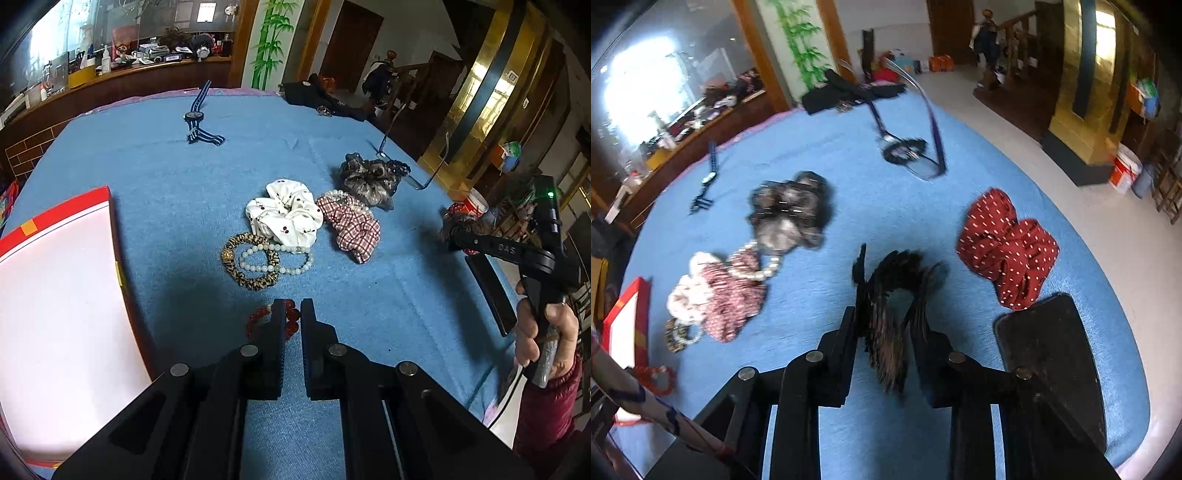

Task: Organize jewelry
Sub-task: 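Carry the red bracelet and black claw clip to the white tray with both grippers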

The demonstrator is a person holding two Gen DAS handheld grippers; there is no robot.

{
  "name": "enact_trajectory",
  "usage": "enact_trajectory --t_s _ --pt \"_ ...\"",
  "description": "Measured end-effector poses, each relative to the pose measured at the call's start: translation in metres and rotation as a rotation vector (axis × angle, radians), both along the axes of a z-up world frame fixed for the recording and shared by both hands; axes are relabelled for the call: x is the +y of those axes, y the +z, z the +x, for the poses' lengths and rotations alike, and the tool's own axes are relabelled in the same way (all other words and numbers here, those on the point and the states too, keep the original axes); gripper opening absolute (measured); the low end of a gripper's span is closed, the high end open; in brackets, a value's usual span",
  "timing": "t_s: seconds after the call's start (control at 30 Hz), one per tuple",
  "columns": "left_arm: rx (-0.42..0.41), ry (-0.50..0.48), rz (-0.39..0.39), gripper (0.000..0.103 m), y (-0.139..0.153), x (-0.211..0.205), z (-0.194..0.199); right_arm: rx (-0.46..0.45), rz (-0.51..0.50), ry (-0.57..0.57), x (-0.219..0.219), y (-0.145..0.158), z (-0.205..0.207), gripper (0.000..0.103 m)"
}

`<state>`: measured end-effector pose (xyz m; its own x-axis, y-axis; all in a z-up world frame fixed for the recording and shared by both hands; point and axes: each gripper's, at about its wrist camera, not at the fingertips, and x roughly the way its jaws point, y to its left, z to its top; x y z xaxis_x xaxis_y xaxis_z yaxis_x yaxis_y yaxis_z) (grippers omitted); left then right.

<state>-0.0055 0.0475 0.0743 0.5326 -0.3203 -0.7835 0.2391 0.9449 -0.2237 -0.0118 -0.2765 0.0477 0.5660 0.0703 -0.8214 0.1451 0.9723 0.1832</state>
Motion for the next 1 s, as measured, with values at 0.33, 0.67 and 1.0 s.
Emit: enact_trajectory --t_s 0.33,0.67,1.0 --pt "-0.034 0.014 -0.026 0.007 0.020 0.015 -0.012 -0.045 0.022 0.108 0.041 0.022 -0.014 0.014" --pt "-0.035 0.012 -0.031 0.007 0.022 0.018 -0.016 -0.019 0.007 0.073 0.039 0.015 -0.006 0.069" --pt "-0.032 0.025 -0.030 0.007 0.023 0.022 -0.016 0.114 -0.010 0.099 0.041 -0.028 0.026 0.055"
